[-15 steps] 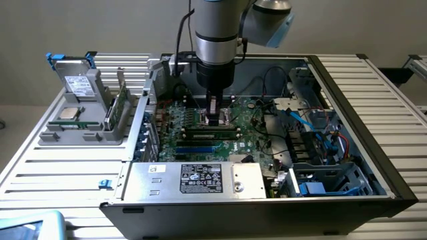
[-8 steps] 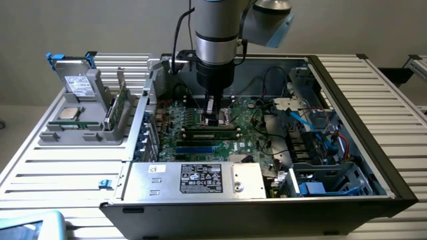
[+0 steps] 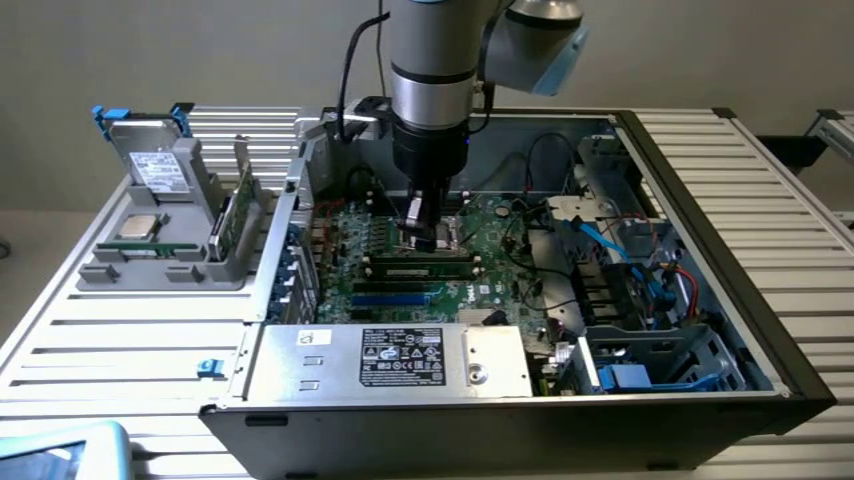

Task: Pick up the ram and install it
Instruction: 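Press down the ram until it locks into place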

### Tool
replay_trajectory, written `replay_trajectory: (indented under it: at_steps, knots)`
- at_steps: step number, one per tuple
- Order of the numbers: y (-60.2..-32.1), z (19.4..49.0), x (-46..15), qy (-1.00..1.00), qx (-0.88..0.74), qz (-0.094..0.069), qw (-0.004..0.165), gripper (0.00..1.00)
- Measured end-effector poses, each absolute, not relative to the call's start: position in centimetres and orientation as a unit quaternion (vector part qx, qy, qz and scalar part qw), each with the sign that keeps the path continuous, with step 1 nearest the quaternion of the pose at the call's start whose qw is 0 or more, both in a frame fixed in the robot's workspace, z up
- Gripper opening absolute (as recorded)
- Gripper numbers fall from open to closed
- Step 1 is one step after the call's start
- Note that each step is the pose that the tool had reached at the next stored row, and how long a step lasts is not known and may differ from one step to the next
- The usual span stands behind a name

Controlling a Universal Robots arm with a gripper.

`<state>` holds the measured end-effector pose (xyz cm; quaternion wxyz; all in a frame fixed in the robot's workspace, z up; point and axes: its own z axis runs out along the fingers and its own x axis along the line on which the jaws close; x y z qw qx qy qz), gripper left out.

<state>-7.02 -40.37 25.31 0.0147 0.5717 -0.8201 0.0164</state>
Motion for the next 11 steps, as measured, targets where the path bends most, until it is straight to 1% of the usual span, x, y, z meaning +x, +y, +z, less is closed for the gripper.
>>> replay_trajectory:
  at_steps: [11]
  knots:
    - [-40.37,25.31,-7.02,-0.868,0.497,0.015,0.016,0.11]
